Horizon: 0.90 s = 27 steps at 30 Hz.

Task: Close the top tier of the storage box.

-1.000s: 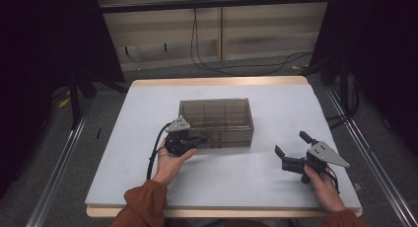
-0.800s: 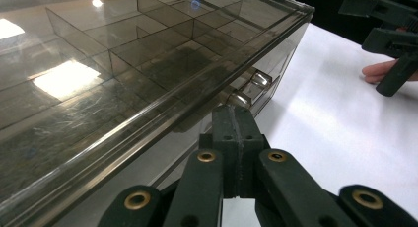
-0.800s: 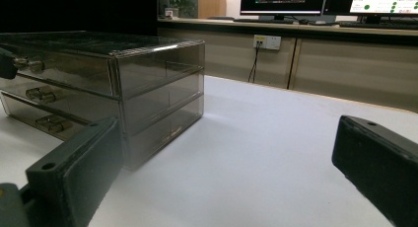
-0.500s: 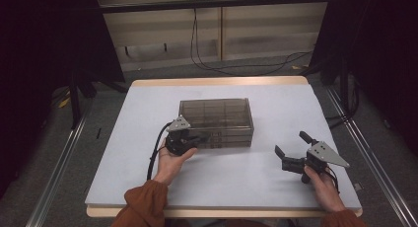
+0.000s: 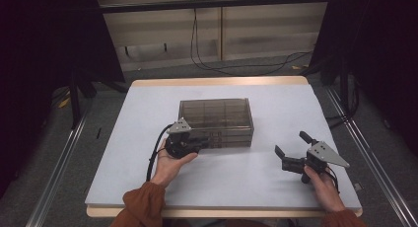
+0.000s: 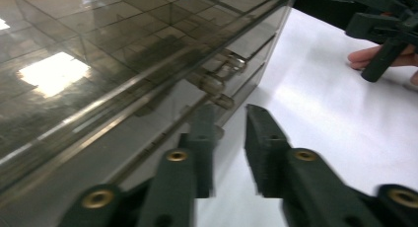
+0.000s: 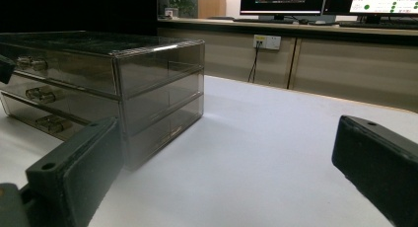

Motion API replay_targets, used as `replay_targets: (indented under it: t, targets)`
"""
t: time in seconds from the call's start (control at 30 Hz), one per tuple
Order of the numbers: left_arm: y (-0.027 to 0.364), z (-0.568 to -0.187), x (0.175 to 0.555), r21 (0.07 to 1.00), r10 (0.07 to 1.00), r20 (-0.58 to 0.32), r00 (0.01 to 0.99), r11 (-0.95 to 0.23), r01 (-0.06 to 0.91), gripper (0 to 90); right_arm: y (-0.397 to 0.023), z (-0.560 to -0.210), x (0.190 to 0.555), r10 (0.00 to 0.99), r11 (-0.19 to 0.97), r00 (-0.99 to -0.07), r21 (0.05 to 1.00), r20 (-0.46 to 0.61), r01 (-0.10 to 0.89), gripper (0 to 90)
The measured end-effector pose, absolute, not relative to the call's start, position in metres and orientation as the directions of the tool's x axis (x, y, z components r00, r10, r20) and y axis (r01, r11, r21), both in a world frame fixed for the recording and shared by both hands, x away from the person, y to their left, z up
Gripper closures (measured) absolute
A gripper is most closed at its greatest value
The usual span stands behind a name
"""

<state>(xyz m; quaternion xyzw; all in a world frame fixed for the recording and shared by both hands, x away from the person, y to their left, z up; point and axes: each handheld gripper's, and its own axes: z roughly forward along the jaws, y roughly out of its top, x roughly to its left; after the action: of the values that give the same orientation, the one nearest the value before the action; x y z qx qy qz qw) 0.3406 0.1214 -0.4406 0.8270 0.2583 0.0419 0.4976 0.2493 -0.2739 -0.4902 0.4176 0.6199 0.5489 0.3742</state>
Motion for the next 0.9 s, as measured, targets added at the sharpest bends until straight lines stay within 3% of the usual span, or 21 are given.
replay_targets:
  t: [0.47,0.9]
  targets:
    - [0.13,-0.432,0.323,0.836,0.493,-0.155,0.856,-0.396,0.38,24.3,-0.274,-0.49,0.249,0.928,0.05,-0.373,0.993,-0.007,0.108,0.0]
    - [0.154,-0.431,0.309,0.826,0.542,-0.169,0.823,-0.378,0.418,7.8,-0.274,-0.49,0.249,0.928,0.049,-0.374,0.993,-0.006,0.106,0.0]
